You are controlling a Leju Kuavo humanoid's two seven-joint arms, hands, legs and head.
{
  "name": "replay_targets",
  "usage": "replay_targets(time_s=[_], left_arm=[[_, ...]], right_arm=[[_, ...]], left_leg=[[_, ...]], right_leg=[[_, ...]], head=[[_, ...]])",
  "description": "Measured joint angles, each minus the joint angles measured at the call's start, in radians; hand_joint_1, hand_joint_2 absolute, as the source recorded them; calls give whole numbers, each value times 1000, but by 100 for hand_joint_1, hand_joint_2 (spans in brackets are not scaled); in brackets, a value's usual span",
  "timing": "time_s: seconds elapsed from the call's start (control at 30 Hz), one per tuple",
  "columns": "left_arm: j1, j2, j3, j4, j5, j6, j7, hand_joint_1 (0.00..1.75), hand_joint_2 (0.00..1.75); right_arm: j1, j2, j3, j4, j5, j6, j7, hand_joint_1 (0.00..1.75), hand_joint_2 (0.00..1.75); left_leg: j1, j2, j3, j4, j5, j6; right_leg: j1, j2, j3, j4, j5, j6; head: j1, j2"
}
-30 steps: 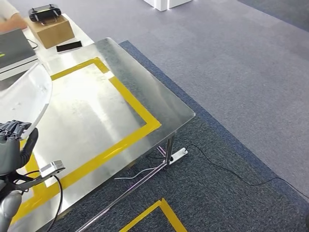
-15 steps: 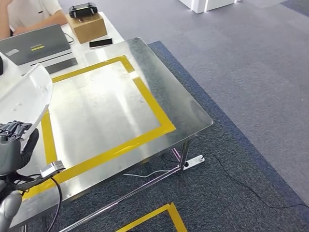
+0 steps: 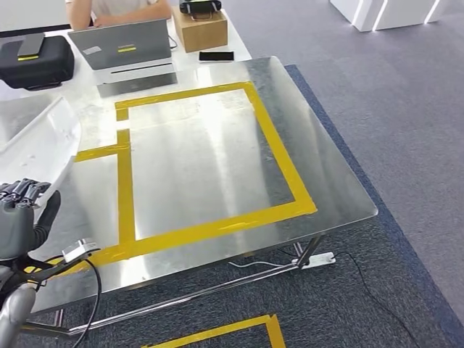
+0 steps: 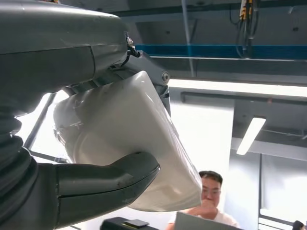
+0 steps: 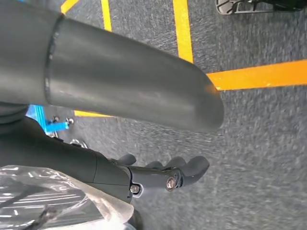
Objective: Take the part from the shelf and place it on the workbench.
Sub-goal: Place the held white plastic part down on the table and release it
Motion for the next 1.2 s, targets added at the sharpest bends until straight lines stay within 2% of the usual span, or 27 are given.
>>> replay_targets(time_s=[0.03,0.07,0.13,0.17,0.2,0.23,0.3,0.43,0.53,0.6,0.73,0.8,0.97,1.2], left_arm=[[0,0,-1,1,0,0,0,175,175],[1,0,-3,2,0,0,0,175,175],[1,0,-5,3,2,0,4,175,175],[1,1,-6,4,2,0,9,175,175],[3,2,-6,3,2,0,15,175,175],[4,4,-6,3,1,0,21,175,175],[8,10,-9,3,0,0,29,175,175],[9,19,-14,3,0,0,32,175,175],[9,20,-17,4,0,0,33,175,175],[8,21,-20,4,0,0,34,175,175],[3,26,-28,5,0,0,34,175,175],[0,28,-31,8,2,0,36,175,175],[-21,36,-38,21,7,-2,40,175,175],[-59,45,-55,43,8,-4,44,175,175]], right_arm=[[2,0,0,0,0,0,0,0,0],[3,0,0,0,0,0,0,0,0],[4,0,0,0,-2,0,-3,0,0],[4,0,0,0,-5,0,-5,0,0],[2,0,-1,0,-9,0,-8,0,0],[0,0,-3,0,-14,0,-10,0,0],[-4,0,-7,0,-21,1,-11,0,0],[-1,0,-16,0,-25,1,-10,0,0],[-1,0,-20,0,-25,4,-10,0,0],[-1,0,-22,0,-24,11,-6,0,0],[-2,0,-23,0,-24,30,7,0,0],[-2,0,-23,0,-24,40,11,0,0],[-2,0,-23,0,-20,70,16,0,0],[-4,0,-23,0,-15,97,3,0,0]], left_leg=[[0,-15,1,0,0,0],[0,-29,1,1,-1,0],[1,-52,2,4,-3,-3],[0,-62,2,8,-5,-6],[-1,-69,-1,11,-7,-10],[-1,-74,-3,13,-7,-14],[0,-80,-5,11,-5,-22],[-1,-79,1,4,-1,3],[-1,-77,5,-1,-1,2],[0,-76,6,-3,0,-3],[3,-76,7,-4,-1,-24],[4,-76,7,-4,-2,-29],[3,-75,6,-3,-3,-34],[1,-74,5,0,-4,-34]], right_leg=[[0,3,-23,31,2,0],[0,5,-29,24,24,0],[-2,17,8,-88,104,-3],[-3,27,33,-153,133,-6],[-3,36,54,-200,149,-10],[-3,41,66,-224,151,-14],[-1,41,73,-232,150,-23],[-1,42,75,-239,154,-25],[0,44,77,-239,154,-28],[2,45,77,-239,153,-32],[5,45,77,-238,152,-36],[5,45,77,-237,151,-36],[3,45,78,-238,151,-36],[2,45,79,-239,151,-36]], head=[[0,0],[0,0],[0,0],[1,0],[1,0],[1,0],[0,0],[0,0],[0,0],[0,0],[0,0],[0,0],[0,0],[1,0]])
